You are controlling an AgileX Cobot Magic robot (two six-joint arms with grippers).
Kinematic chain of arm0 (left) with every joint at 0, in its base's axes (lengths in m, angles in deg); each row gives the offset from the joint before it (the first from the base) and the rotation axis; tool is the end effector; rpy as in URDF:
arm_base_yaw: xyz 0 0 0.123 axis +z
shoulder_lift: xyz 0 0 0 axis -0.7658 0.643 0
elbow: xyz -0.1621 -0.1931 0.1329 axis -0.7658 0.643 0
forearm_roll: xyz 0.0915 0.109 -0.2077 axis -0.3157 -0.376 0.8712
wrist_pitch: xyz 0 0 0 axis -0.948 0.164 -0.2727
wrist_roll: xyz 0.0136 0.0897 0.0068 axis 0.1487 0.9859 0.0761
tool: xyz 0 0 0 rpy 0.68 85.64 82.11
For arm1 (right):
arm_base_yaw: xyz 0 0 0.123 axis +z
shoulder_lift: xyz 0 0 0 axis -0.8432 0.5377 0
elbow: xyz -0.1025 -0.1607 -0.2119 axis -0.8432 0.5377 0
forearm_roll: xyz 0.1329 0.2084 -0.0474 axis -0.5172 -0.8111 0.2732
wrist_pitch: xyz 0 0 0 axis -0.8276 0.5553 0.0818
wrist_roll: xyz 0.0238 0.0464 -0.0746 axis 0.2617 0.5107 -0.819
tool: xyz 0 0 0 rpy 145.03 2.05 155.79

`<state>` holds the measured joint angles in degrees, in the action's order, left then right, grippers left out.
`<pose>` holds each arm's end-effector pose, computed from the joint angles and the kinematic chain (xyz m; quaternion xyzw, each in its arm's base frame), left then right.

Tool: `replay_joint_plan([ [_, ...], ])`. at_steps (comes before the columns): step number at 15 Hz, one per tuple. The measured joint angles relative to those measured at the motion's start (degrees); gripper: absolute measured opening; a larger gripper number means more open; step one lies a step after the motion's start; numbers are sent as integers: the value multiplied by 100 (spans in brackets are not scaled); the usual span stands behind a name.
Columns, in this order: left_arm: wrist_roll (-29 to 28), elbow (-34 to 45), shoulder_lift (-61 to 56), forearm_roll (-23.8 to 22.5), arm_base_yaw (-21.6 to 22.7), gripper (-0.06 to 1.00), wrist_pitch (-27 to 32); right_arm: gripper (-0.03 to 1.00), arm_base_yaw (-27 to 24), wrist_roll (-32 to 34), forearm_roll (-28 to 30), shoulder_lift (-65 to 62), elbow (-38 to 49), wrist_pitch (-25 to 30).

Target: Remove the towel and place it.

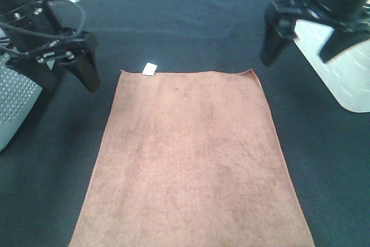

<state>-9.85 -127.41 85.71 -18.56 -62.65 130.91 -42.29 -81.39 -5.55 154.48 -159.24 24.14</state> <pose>0.3604 -0.1025 0.2369 0.1084 0.9832 -0.1255 0.0760 0.3391 0.1073 0.2832 -0.1284 0.9789 0.0996 0.1238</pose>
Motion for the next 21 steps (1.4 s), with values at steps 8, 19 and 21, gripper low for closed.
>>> replay_joint_plan([
  [8, 201, -1243, 1759, 246, 550, 77, -888, 92, -705, -516, -544, 2320, -1627, 34],
  [19, 831, -2939, 3518, 1278, 550, 77, -974, 92, -705, -516, -292, 4005, -2785, -905],
  [21, 837, -2979, 3564, 1301, 550, 77, -991, 92, -705, -521, -281, 4125, -2888, -934],
])
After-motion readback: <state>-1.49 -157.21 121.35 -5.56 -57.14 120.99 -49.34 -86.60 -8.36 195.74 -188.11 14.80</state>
